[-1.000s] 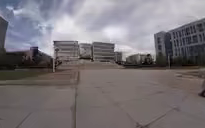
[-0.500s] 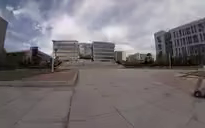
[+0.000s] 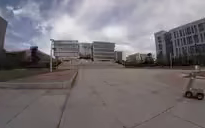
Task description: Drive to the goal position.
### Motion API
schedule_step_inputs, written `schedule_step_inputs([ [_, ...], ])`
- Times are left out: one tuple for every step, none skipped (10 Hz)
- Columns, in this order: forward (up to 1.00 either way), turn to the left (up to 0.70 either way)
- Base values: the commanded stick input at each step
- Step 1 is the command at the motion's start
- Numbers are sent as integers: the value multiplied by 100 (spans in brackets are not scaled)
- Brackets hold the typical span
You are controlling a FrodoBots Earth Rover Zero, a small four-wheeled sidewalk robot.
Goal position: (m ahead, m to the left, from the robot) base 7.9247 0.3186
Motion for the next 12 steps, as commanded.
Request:
schedule_step_inputs([
  [70,0],
  [70,0],
  [70,0],
  [70,0],
  [70,0],
  [70,0],
  [70,0],
  [70,0],
  [70,0],
  [70,35],
  [70,35],
  [70,35],
])
